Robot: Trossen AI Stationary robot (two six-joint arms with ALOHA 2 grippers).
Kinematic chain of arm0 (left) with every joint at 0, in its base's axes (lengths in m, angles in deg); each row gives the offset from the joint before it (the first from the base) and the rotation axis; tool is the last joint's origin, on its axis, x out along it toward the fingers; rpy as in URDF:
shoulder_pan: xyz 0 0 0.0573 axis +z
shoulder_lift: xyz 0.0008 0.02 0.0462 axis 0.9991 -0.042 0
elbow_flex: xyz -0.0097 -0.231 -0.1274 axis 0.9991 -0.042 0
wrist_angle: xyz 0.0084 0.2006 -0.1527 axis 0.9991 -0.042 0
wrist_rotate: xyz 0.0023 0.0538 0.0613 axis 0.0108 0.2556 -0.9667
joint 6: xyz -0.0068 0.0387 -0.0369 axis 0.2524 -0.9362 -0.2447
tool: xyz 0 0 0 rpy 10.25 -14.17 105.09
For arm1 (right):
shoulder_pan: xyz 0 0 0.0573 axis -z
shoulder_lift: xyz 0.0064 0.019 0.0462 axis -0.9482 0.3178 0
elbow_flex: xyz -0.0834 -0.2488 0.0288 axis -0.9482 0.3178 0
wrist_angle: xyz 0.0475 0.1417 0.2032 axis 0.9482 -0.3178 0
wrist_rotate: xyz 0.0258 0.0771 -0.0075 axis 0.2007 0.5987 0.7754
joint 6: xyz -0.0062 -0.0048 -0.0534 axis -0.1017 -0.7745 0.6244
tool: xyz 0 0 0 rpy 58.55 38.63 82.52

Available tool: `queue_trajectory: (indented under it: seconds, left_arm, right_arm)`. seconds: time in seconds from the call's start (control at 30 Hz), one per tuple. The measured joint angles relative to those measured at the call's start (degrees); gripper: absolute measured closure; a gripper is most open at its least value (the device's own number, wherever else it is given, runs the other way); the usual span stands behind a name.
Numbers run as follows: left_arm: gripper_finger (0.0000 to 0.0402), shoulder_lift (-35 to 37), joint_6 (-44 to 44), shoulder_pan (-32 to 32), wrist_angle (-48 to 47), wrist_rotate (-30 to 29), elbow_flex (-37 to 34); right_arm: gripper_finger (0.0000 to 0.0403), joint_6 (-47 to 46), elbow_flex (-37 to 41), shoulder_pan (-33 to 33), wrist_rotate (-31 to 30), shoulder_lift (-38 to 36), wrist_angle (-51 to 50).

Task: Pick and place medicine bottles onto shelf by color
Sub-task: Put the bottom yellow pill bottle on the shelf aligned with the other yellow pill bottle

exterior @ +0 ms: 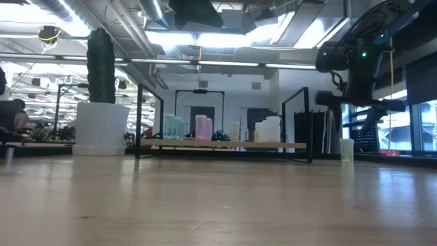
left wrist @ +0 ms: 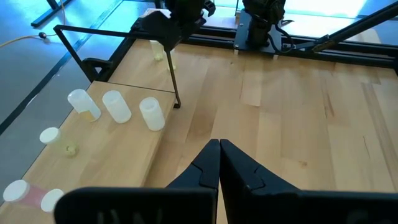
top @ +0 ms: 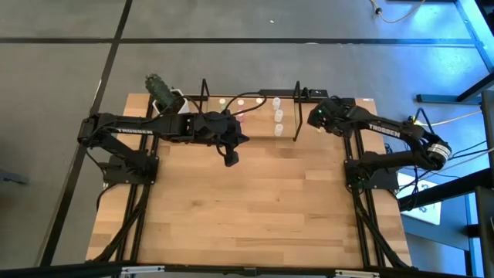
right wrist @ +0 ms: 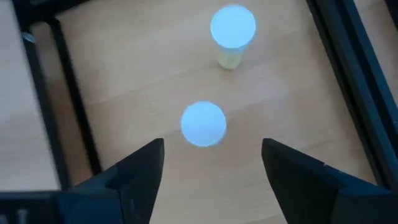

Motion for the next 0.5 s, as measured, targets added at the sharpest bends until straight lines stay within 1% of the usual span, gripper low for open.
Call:
queue_trajectory:
  seconds: [0.27, 0.5]
  left_arm:
    - [0.0401, 0.0, 0.01, 0.0, -0.01, 0.0, 0.0]
    - [0.0401, 0.0, -0.01, 0.0, -0.01, 0.0, 0.0]
  right_arm:
    - [0.0131, 0.26, -0.02, 0.0, -0.46, 4.08, 2.91]
    - [0.0131, 0.24, -0.02, 0.0, -1.47, 7.33, 3.02]
